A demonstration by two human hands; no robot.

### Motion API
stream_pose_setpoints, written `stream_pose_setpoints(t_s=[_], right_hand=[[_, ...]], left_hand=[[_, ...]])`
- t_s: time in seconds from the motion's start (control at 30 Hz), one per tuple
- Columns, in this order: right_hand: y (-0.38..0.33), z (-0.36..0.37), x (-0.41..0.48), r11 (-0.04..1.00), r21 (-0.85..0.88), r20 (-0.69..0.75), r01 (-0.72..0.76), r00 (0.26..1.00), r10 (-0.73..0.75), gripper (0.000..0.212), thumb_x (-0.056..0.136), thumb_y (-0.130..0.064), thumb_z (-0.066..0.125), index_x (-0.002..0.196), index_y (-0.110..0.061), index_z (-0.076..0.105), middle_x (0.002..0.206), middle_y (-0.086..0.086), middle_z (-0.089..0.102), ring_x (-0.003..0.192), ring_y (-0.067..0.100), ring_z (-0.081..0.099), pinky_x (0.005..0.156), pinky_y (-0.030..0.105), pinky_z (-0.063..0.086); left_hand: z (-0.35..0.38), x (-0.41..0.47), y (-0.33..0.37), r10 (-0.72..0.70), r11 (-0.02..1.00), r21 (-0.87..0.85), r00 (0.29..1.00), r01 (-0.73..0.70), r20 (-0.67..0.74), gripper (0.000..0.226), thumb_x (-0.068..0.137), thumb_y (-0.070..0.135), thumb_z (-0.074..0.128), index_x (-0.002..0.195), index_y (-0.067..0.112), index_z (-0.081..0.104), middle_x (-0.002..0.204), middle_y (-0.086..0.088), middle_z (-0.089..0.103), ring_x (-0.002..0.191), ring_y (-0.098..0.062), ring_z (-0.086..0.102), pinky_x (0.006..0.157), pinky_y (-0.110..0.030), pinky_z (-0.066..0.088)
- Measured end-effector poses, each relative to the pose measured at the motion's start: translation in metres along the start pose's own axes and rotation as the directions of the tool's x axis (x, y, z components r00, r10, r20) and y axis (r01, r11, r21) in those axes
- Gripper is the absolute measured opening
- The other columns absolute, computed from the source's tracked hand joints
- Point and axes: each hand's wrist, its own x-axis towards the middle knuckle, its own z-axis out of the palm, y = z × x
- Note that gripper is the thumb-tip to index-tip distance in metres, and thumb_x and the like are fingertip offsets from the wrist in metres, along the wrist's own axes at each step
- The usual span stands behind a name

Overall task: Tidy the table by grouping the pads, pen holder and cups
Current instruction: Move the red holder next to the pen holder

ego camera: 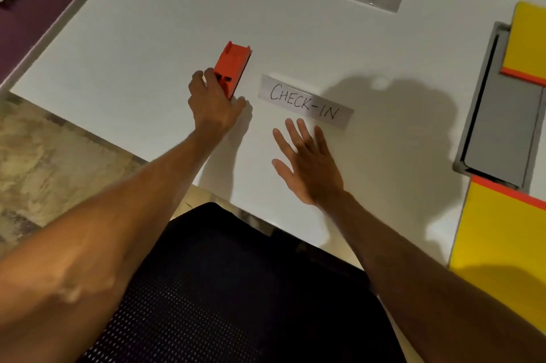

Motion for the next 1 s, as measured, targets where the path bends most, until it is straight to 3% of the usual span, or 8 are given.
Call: stream_pose_setpoints(t_s=[0.13,0.37,0.57,0.77,0.9,1.0], right_hand=[[0.002,0.008,-0.001,1.000,-0.003,-0.052,0.009,0.999,-0.009,0.065,0.102,-0.053,0.031,0.158,-0.022,0.018,0.165,0.011,0.015,0.154,0.031,0.005,0.121,0.055,0.014],[0.003,0.010,-0.001,1.000,-0.002,-0.073,0.016,0.997,-0.016,0.066,0.102,-0.054,0.031,0.158,-0.023,0.016,0.166,0.010,0.012,0.154,0.031,0.004,0.122,0.054,0.014],[0.005,0.010,0.000,1.000,0.007,-0.076,0.025,0.997,-0.024,0.066,0.101,-0.056,0.029,0.158,-0.023,0.017,0.166,0.010,0.012,0.154,0.030,0.004,0.122,0.054,0.015],[0.004,0.003,-0.001,0.999,0.034,-0.009,0.023,1.000,-0.023,0.067,0.102,-0.056,0.030,0.158,-0.025,0.014,0.167,0.009,0.009,0.154,0.029,0.002,0.123,0.054,0.012],[0.001,-0.021,0.004,0.960,0.276,0.046,-0.043,0.998,0.031,0.061,0.101,-0.041,0.047,0.156,-0.019,0.029,0.164,0.010,0.019,0.154,0.028,0.011,0.123,0.053,0.009],[-0.004,-0.051,0.006,0.711,0.664,0.108,-0.233,0.970,0.218,0.054,0.101,-0.030,0.052,0.151,-0.013,0.039,0.161,0.008,0.029,0.151,0.023,0.021,0.124,0.038,0.014]], left_hand=[[0.010,0.027,0.004,-0.064,0.998,0.013,0.998,0.064,0.007,0.079,0.080,0.036,0.073,0.142,0.007,0.033,0.142,-0.015,0.040,0.130,-0.032,0.040,0.104,-0.045,0.040],[0.019,0.045,0.009,-0.106,0.993,0.059,0.994,0.107,-0.024,0.055,0.084,0.033,0.068,0.128,0.008,0.048,0.126,-0.013,0.054,0.117,-0.029,0.052,0.097,-0.040,0.046],[0.016,0.030,0.010,-0.126,0.992,-0.020,0.989,0.125,-0.072,0.051,0.082,0.038,0.069,0.121,0.009,0.052,0.119,-0.011,0.056,0.108,-0.025,0.054,0.090,-0.036,0.048],[0.003,-0.018,0.011,-0.105,0.986,-0.145,0.987,0.087,-0.118,0.045,0.080,0.040,0.071,0.109,0.010,0.056,0.103,-0.008,0.058,0.093,-0.021,0.055,0.074,-0.029,0.045],[-0.005,-0.065,0.020,-0.087,0.970,-0.238,0.984,0.049,-0.154,0.041,0.077,0.042,0.073,0.102,0.013,0.058,0.093,-0.002,0.057,0.084,-0.017,0.053,0.068,-0.027,0.043],[-0.006,-0.096,0.032,-0.020,0.974,-0.225,0.985,-0.019,-0.172,0.035,0.077,0.038,0.072,0.101,0.017,0.056,0.089,0.003,0.052,0.081,-0.012,0.046,0.065,-0.024,0.036]])
